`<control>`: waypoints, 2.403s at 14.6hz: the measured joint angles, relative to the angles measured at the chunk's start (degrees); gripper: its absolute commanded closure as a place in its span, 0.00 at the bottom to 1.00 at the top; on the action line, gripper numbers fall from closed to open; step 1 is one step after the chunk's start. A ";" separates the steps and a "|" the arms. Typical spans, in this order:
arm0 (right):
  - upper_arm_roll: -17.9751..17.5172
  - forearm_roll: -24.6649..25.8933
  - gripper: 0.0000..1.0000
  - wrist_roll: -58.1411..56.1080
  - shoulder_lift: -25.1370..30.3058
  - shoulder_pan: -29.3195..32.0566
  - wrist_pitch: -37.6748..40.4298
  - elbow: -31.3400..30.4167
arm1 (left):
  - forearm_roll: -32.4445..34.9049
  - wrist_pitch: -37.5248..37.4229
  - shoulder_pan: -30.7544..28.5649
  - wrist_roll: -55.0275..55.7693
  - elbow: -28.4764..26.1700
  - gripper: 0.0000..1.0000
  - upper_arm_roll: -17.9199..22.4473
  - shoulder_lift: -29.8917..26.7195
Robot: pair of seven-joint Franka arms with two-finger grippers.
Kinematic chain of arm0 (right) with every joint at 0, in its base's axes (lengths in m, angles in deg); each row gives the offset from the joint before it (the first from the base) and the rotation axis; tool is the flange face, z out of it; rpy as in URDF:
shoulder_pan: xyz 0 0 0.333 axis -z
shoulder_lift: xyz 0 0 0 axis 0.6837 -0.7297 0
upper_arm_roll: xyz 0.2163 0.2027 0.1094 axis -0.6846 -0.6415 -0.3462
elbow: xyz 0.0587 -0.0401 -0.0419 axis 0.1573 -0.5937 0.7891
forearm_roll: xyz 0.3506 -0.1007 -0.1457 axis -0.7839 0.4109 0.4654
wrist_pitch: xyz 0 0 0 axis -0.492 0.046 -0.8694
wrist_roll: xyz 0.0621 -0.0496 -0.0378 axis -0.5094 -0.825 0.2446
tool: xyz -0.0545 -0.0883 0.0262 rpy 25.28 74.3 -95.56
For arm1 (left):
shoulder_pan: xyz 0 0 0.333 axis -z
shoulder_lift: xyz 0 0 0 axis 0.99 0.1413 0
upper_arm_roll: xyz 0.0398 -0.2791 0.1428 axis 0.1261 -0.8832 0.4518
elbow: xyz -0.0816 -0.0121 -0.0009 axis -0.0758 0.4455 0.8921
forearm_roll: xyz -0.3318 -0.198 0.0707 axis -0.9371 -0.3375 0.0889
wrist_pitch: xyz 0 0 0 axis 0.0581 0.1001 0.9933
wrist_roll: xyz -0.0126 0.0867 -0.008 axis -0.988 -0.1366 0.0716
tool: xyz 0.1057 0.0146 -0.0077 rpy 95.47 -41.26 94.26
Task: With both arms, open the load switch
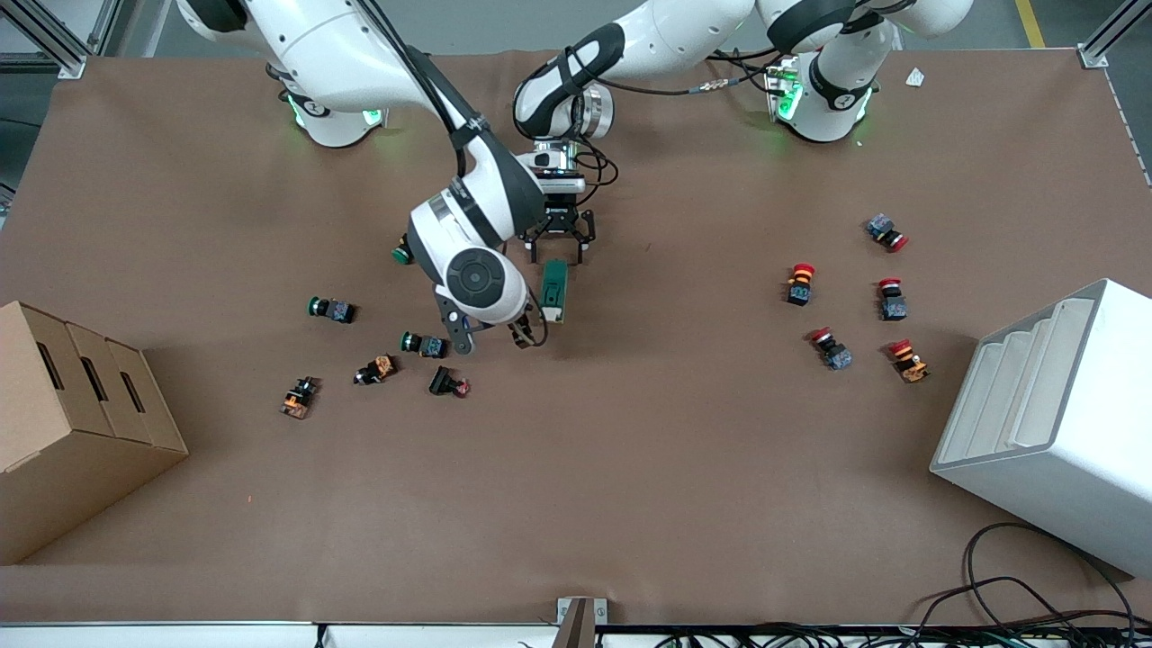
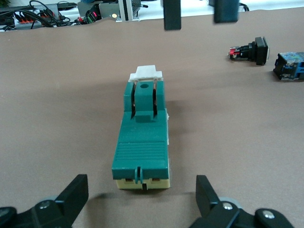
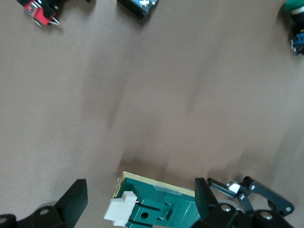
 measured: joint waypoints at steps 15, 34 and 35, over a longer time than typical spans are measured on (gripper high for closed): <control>-0.01 -0.13 0.00 8.95 -5.07 -3.19 -4.66 1.20 | 1.43 -3.18 1.05 3.08 -0.04 0.00 0.16 1.11; -0.99 -2.46 0.00 10.79 -5.12 -4.85 13.72 9.35 | 2.64 -3.18 1.27 3.12 -0.09 0.00 0.69 1.30; -1.07 -2.46 0.00 10.79 -5.08 -5.13 14.64 9.46 | 2.64 -3.18 1.27 3.12 -0.09 0.00 0.70 1.30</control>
